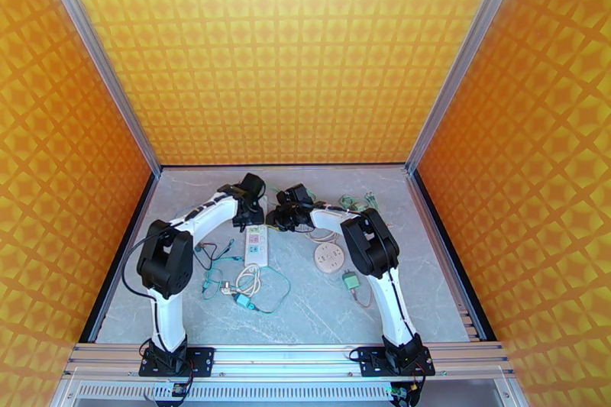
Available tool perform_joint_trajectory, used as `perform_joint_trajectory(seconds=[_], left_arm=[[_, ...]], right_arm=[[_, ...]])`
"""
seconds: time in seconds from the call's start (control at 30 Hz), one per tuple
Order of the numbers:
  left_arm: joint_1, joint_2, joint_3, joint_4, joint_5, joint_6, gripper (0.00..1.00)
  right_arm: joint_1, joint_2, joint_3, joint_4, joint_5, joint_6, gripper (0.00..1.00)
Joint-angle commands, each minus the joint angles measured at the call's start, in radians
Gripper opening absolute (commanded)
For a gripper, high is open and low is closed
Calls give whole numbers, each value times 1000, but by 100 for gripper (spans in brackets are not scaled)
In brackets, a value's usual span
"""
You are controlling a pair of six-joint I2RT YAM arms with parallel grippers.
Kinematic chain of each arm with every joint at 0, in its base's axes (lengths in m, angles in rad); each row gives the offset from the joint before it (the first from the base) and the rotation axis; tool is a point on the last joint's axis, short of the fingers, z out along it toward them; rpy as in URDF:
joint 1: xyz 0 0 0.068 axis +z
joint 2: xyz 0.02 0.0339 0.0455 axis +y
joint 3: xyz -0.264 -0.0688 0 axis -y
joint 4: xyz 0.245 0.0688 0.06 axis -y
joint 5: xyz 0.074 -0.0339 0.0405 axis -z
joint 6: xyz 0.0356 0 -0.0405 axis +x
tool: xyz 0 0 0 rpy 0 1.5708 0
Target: Pull the plug off the socket
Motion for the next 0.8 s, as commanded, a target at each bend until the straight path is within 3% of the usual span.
perform_joint_trajectory(seconds=[0.0, 0.47, 0.77], left_arm=[[12, -84, 66, -58, -13, 21, 22], [110, -144, 126, -198, -76, 134, 25], [188, -183, -29, -168, -88, 202, 26]], right_arm=[[9, 51, -40, -179, 85, -33, 23], [7, -72, -41, -104, 50, -56, 28], [0, -169, -88, -95, 99, -75, 33]])
